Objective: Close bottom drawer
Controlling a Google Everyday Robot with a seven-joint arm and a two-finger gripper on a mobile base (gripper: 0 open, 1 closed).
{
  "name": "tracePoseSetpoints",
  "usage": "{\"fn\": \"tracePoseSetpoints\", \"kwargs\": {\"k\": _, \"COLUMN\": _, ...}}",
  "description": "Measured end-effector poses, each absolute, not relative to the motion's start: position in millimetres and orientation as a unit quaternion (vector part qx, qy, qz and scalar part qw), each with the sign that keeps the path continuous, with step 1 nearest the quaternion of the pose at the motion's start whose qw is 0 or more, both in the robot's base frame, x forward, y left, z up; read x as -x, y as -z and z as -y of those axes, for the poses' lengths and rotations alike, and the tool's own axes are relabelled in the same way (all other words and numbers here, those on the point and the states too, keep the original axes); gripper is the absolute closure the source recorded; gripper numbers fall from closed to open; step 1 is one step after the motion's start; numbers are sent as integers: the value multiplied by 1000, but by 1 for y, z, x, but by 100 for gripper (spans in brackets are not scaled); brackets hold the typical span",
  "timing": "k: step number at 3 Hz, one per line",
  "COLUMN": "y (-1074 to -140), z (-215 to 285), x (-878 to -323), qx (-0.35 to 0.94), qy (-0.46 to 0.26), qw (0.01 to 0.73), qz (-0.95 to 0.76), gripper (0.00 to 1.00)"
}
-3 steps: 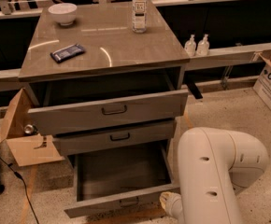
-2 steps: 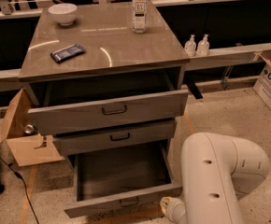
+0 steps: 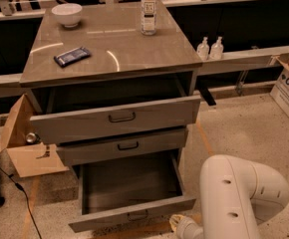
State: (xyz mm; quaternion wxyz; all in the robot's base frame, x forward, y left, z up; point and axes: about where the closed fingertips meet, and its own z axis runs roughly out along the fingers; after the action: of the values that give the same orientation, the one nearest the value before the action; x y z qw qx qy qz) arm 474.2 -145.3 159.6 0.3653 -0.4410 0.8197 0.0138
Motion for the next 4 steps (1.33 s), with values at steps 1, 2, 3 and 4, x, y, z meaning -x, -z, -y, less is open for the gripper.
{"fn": "tracePoseSetpoints", "kwargs": {"k": 1, "y": -146, "z": 149, "x": -489, "qx": 432, "qy": -17, "qw": 382, "qz": -817, "gripper": 100}}
{"fn": "tracePoseSetpoints", "kwargs": {"k": 2, "y": -138, "z": 145, "x": -513, "qx": 435, "qy": -17, "qw": 400, "qz": -806, "gripper": 100}}
{"fn": "tracePoseSetpoints", "kwargs": {"k": 3, "y": -137, "z": 140, "x": -540, "qx": 443, "qy": -21, "qw": 421, "qz": -791, "gripper": 100}}
{"fn": "tracePoseSetpoints", "kwargs": {"k": 4, "y": -137, "z": 139, "x": -543, "qx": 443, "qy": -21, "qw": 423, "qz": -790, "gripper": 100}}
